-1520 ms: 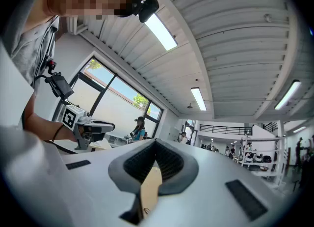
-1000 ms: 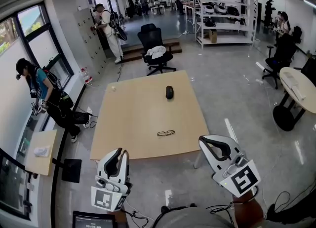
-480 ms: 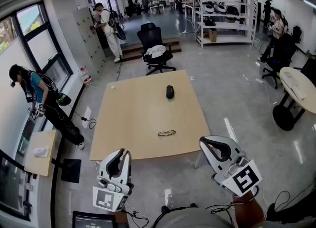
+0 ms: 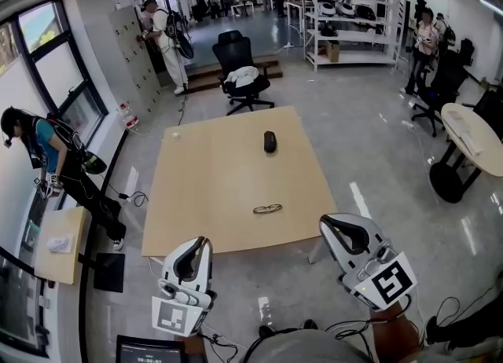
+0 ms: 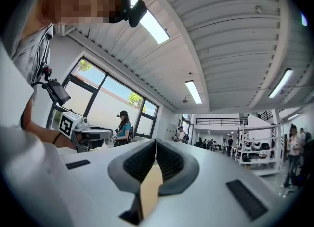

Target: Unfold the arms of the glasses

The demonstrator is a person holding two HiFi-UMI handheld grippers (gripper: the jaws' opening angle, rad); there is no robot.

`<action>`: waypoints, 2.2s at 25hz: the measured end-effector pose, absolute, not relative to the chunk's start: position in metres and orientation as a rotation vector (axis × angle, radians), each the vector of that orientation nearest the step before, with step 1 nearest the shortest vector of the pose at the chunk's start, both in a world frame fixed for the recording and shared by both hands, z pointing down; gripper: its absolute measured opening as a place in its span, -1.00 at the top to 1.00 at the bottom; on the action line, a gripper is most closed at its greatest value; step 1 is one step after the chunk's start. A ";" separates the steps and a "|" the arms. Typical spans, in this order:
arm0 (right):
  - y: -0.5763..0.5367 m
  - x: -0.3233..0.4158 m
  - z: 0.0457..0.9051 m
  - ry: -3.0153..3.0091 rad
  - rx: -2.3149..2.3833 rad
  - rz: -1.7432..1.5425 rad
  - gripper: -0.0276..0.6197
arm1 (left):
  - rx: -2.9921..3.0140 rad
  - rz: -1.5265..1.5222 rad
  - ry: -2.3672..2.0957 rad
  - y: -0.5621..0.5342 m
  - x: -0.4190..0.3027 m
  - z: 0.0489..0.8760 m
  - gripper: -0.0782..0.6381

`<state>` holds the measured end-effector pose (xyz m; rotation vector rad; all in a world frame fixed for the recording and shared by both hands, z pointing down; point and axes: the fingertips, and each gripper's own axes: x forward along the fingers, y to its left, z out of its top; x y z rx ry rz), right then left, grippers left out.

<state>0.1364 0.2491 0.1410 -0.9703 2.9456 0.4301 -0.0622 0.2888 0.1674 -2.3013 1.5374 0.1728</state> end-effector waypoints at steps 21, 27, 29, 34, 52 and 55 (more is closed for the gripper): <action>0.203 0.054 0.189 3.046 -1.064 0.354 0.89 | -2.424 0.194 1.511 0.244 -0.131 0.212 0.76; 0.146 0.050 0.214 3.088 -1.014 0.272 0.89 | -2.452 0.153 1.568 0.192 -0.131 0.223 0.76; 0.122 0.050 0.222 3.100 -0.992 0.243 0.89 | -2.453 0.116 1.574 0.170 -0.129 0.228 0.76; 0.057 0.063 0.252 3.164 -0.916 0.167 0.89 | -2.454 -0.007 1.570 0.105 -0.106 0.249 0.76; -0.064 0.071 0.543 3.725 -0.570 -0.355 0.89 | -2.732 -0.518 1.682 -0.022 -0.078 0.474 0.76; -0.060 0.067 0.593 3.834 -0.507 -0.424 0.89 | -2.830 -0.628 1.678 -0.020 -0.077 0.528 0.76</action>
